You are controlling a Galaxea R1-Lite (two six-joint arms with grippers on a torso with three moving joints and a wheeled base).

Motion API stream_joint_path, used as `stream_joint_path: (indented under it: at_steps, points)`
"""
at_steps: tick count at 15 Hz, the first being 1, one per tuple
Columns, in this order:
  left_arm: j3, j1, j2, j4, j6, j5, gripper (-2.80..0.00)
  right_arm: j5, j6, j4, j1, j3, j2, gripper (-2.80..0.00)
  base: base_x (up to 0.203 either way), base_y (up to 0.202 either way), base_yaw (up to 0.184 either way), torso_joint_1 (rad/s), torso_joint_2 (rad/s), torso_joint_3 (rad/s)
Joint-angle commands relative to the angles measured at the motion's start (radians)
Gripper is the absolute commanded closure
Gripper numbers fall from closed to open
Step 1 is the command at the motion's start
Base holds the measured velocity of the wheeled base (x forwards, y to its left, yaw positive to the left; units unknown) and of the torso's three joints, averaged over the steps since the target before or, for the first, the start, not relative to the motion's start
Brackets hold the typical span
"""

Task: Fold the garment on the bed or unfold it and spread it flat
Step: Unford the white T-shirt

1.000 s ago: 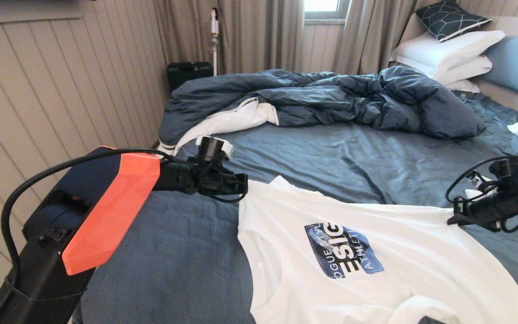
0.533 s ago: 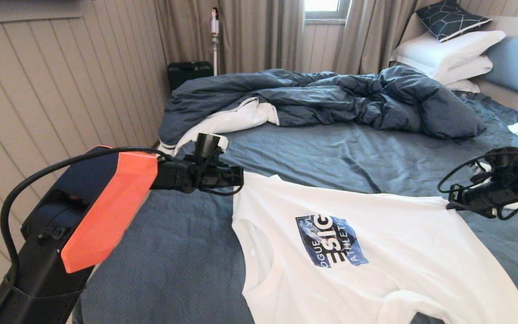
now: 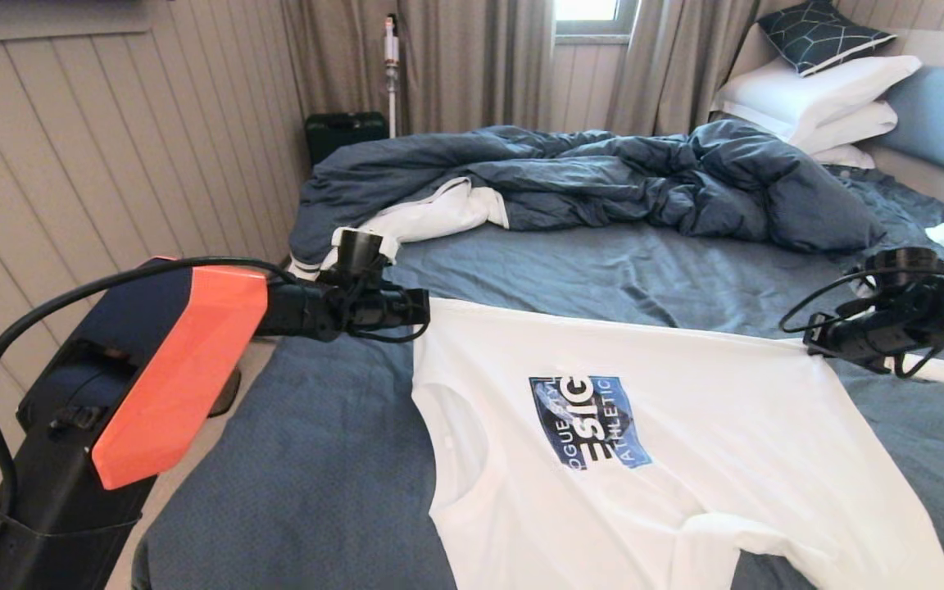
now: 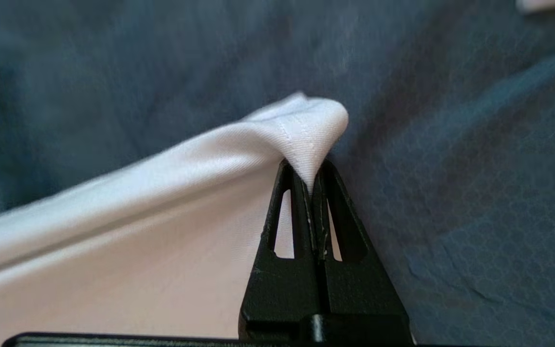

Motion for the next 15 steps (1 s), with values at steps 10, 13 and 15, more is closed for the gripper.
stream_joint_path:
  at_steps: [10,13,15]
  points:
    - [-0.002,0.068,0.03,-0.031,0.073,-0.013,0.0,-0.04,0.0,-0.065,0.038,-0.123,0.108,0.0,0.0,0.0,0.0,0.0,0.0,0.0]
    - [-0.002,0.081,0.049,-0.035,0.088,-0.013,0.0,-0.045,-0.016,-0.081,0.052,-0.126,0.12,0.0,0.0,0.0,0.0,0.0,0.0,0.0]
    - [-0.002,0.087,0.058,-0.036,0.089,-0.013,0.0,-0.045,-0.03,-0.082,0.053,-0.126,0.12,0.0,0.0,0.0,0.0,0.0,0.0,0.0]
